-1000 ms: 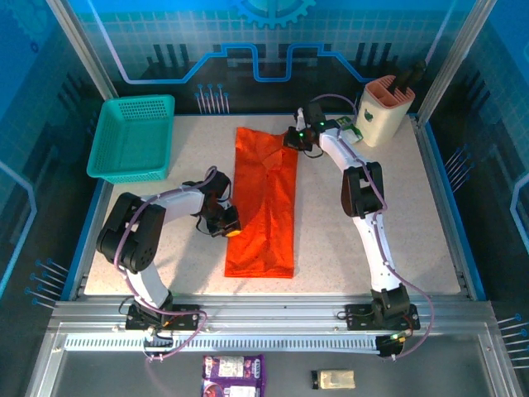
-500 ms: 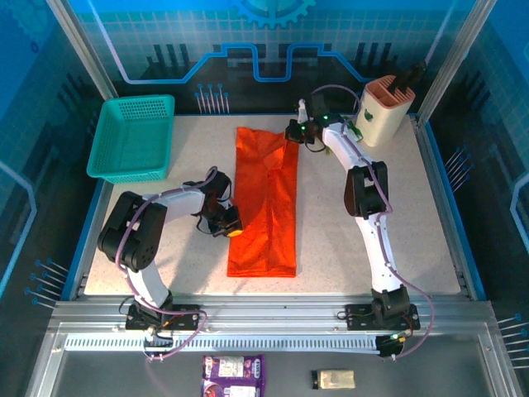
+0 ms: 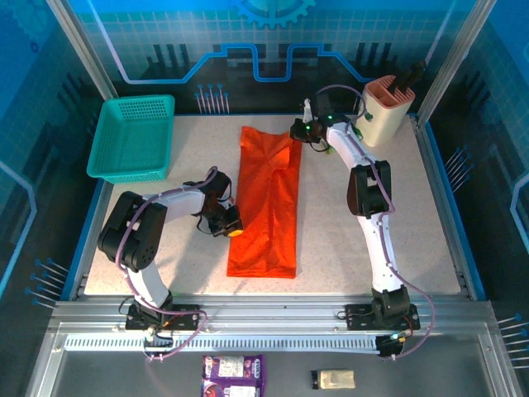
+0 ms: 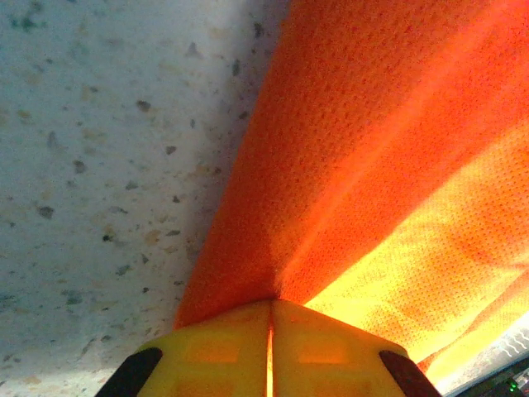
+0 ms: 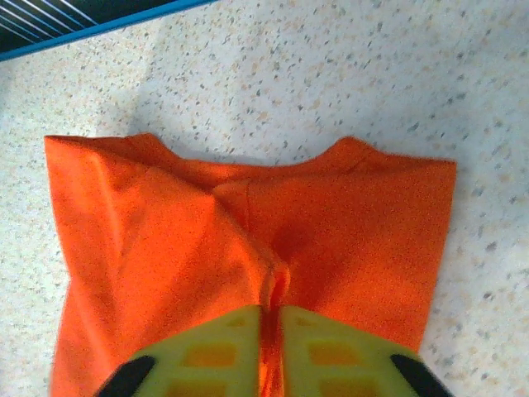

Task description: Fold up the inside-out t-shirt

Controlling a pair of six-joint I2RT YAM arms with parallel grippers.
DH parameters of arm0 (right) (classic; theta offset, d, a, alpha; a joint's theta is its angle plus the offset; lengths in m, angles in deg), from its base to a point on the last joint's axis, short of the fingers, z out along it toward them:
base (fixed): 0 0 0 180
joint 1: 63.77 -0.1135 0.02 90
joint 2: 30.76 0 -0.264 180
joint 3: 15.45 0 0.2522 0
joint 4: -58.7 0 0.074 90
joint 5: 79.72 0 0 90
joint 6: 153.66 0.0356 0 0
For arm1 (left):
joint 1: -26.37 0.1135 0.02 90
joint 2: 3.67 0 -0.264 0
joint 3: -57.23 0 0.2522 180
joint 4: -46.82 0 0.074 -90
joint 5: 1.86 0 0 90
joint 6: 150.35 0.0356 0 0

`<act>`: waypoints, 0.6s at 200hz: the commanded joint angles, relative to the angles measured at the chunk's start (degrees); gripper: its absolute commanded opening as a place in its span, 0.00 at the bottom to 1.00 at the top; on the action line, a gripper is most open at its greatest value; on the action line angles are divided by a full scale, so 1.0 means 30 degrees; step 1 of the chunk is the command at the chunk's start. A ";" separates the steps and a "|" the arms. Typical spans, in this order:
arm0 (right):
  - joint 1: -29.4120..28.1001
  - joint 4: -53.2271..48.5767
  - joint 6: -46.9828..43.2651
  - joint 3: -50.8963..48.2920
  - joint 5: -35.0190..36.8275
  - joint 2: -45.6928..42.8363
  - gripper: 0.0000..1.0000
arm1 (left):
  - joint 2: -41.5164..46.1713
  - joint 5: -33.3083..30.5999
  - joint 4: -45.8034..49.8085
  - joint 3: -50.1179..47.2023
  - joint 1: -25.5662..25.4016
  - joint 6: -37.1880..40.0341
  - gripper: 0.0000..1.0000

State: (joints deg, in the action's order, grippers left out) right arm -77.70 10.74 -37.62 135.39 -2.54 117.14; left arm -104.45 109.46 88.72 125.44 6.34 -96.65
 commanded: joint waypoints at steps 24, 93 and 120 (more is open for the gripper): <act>0.0221 -0.0256 -0.0289 -0.0192 0.0284 -0.0771 0.28 | 0.0868 -0.0078 0.0828 -0.0231 -0.0061 -0.0577 0.12; -0.1036 -0.0455 0.0805 -0.1589 -0.4160 -0.2293 0.29 | 0.2847 0.0179 0.1867 0.0252 -0.0656 -0.0871 0.13; -0.1828 -0.0497 0.0871 -0.2032 -0.4458 -0.1776 0.29 | 0.3187 0.0261 0.1476 -0.0747 -0.1346 -0.1385 0.13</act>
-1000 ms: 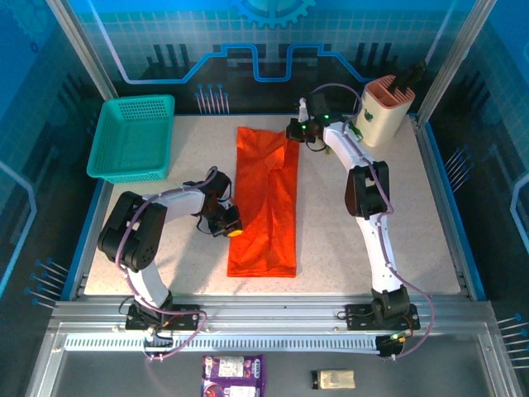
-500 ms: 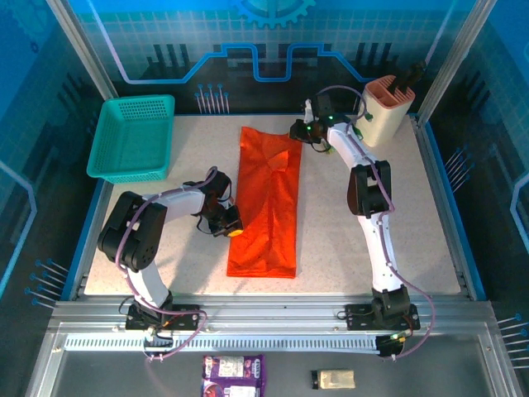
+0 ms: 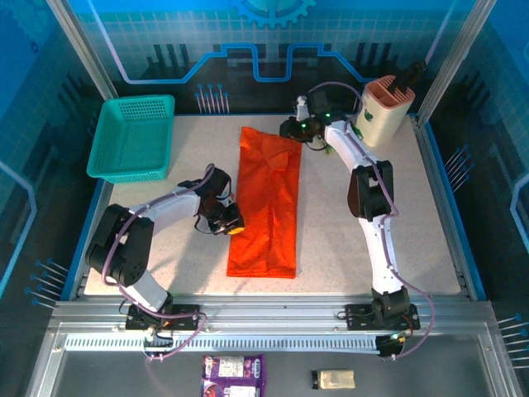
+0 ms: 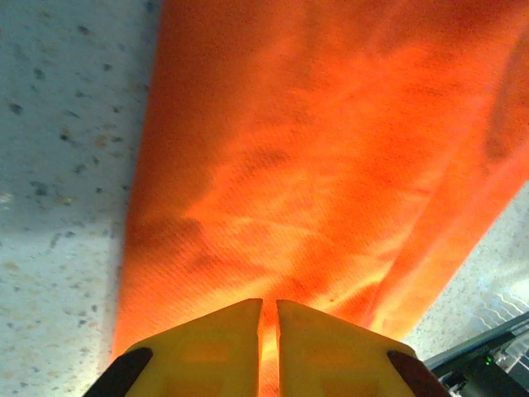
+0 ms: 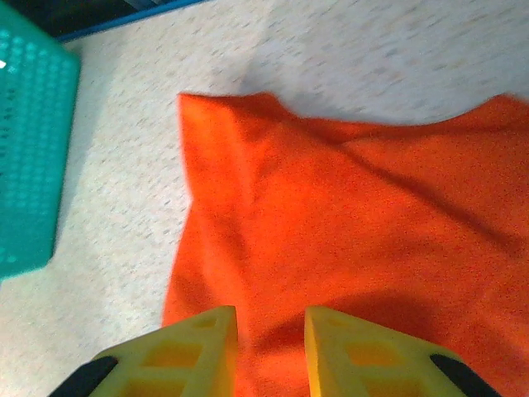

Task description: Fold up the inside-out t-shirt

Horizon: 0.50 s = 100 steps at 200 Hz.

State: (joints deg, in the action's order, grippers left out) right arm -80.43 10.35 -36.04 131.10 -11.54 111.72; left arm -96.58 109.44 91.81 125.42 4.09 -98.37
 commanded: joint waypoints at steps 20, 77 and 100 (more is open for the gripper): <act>-0.1066 -0.0336 0.0492 -0.0663 -0.1270 0.0799 0.29 | 0.0441 0.0225 -0.0062 -0.1675 -0.1019 -0.1276 0.13; -0.0978 -0.1515 -0.0236 -0.0162 0.1695 0.2705 0.29 | 0.0718 0.0363 -0.1585 -0.4450 -0.1749 -0.2322 0.13; -0.0996 -0.2248 -0.0343 0.0492 0.1607 0.3086 0.29 | 0.0935 0.0430 -0.1853 -0.4760 -0.2183 -0.2687 0.13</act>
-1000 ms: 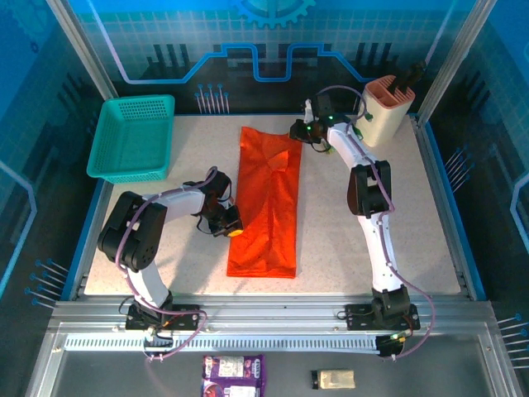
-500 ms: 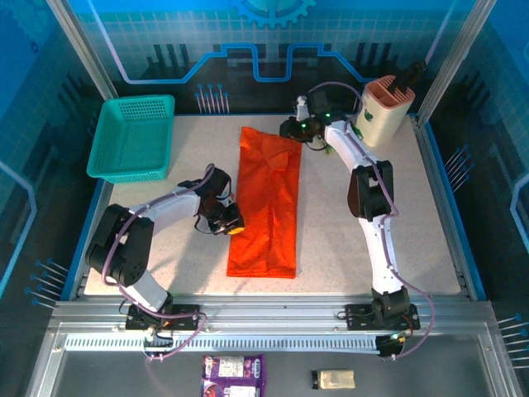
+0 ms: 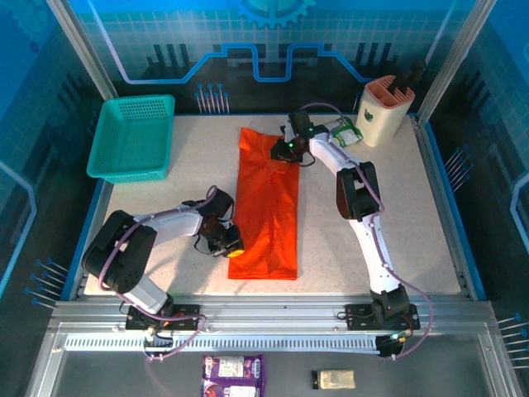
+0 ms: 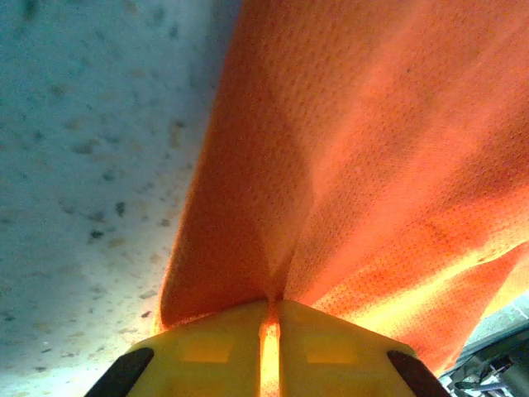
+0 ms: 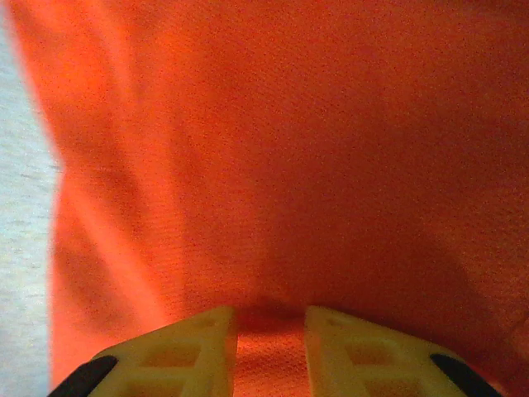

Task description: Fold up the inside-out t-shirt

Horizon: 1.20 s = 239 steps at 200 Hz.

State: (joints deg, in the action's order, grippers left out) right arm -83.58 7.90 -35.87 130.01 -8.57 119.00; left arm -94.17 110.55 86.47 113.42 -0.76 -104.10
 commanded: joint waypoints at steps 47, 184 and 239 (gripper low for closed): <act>-0.0459 -0.2622 -0.0997 0.0695 0.0865 -0.2001 0.31 | 0.2583 -0.0731 0.0787 -0.0157 -0.0707 -0.1131 0.13; -0.7452 0.1608 0.4220 -2.5261 0.0620 -2.2378 0.33 | 0.5556 -0.0403 -0.0278 -0.0636 -0.4290 -0.2213 0.14; -0.7907 0.0821 0.6991 -3.1485 0.2385 -2.8165 0.33 | 0.1615 -0.0404 -0.2388 0.0184 -0.7258 -0.3229 0.10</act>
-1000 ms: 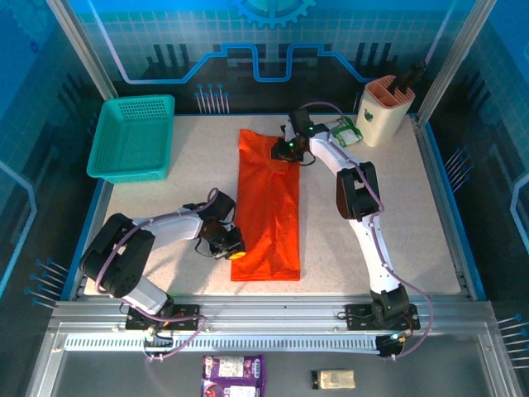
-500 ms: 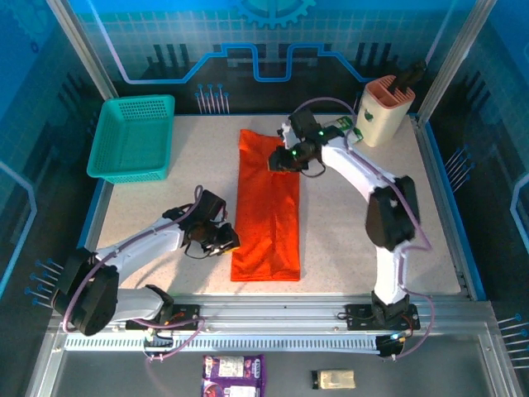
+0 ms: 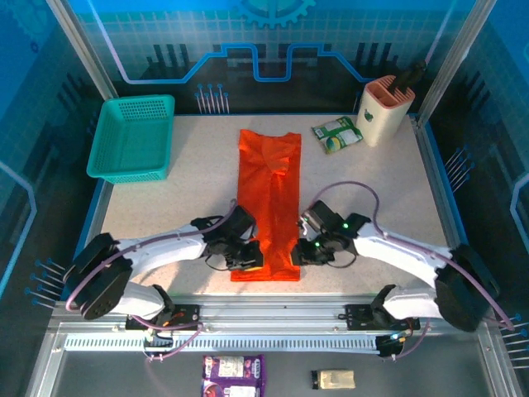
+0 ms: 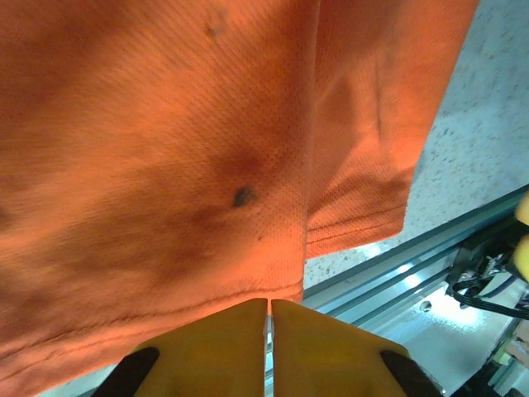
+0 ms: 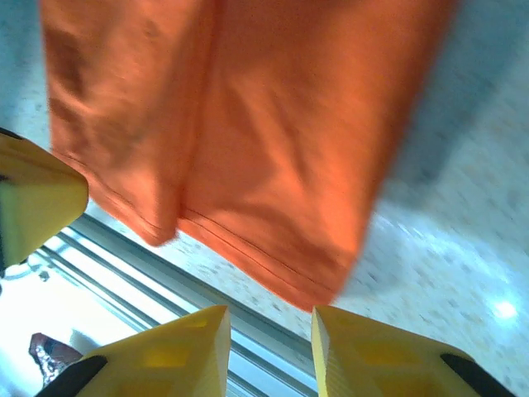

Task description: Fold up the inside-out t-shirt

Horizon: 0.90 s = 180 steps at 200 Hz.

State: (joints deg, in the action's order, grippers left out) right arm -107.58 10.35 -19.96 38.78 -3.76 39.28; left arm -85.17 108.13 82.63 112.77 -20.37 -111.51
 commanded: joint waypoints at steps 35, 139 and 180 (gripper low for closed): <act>0.0063 0.1043 0.2146 -0.2556 -0.0352 -0.2056 0.33 | -0.3395 0.0582 -0.1790 -0.0037 -0.1183 -0.0883 0.09; -0.0532 0.5396 0.2577 -0.3789 -0.2721 0.1369 0.39 | 0.1973 -0.1201 0.2963 0.0189 0.0561 -0.0190 0.12; -0.0563 0.5122 0.2744 -0.4063 -0.2447 0.1912 0.38 | 0.4027 -0.1931 0.4896 -0.1294 0.2182 0.0140 0.12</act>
State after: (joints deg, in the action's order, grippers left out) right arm -108.45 25.15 -12.79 27.92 -10.34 44.07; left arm -76.58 104.63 90.04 111.54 -15.95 -112.51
